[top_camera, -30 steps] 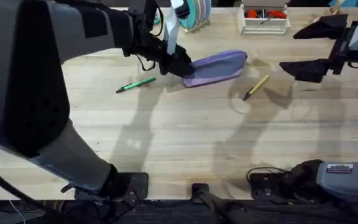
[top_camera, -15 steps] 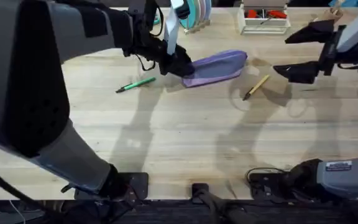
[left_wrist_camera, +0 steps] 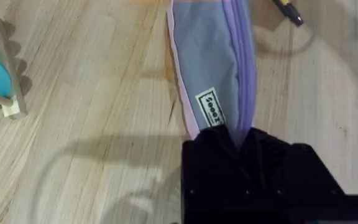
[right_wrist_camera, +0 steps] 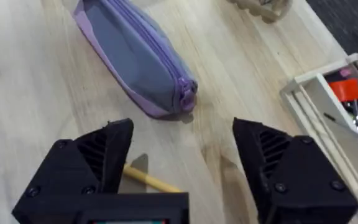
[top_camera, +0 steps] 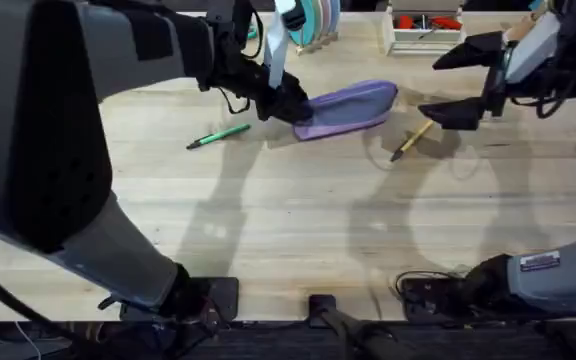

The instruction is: Unzip the bag, pick up the pens from the table one at a time and place them inside, then zip the bag closed.

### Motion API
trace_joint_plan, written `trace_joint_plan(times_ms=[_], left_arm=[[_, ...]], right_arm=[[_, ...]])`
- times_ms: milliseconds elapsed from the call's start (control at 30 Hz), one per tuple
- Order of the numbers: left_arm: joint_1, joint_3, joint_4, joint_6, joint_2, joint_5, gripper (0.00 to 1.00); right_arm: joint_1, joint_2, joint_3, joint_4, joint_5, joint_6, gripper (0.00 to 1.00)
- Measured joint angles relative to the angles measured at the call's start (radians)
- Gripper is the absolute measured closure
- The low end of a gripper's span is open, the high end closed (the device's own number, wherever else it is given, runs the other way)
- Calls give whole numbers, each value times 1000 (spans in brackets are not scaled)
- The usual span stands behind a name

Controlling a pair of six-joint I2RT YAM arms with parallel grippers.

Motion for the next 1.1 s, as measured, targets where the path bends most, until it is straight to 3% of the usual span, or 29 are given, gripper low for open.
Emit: trace_joint_plan(times_ms=[700, 1100], left_arm=[[0, 0, 0, 0, 0, 0, 958], [0, 0, 0, 0, 0, 0, 958]], right_arm=[[152, 149, 1, 214, 3, 0, 117], [158, 153, 1, 223, 3, 0, 171]])
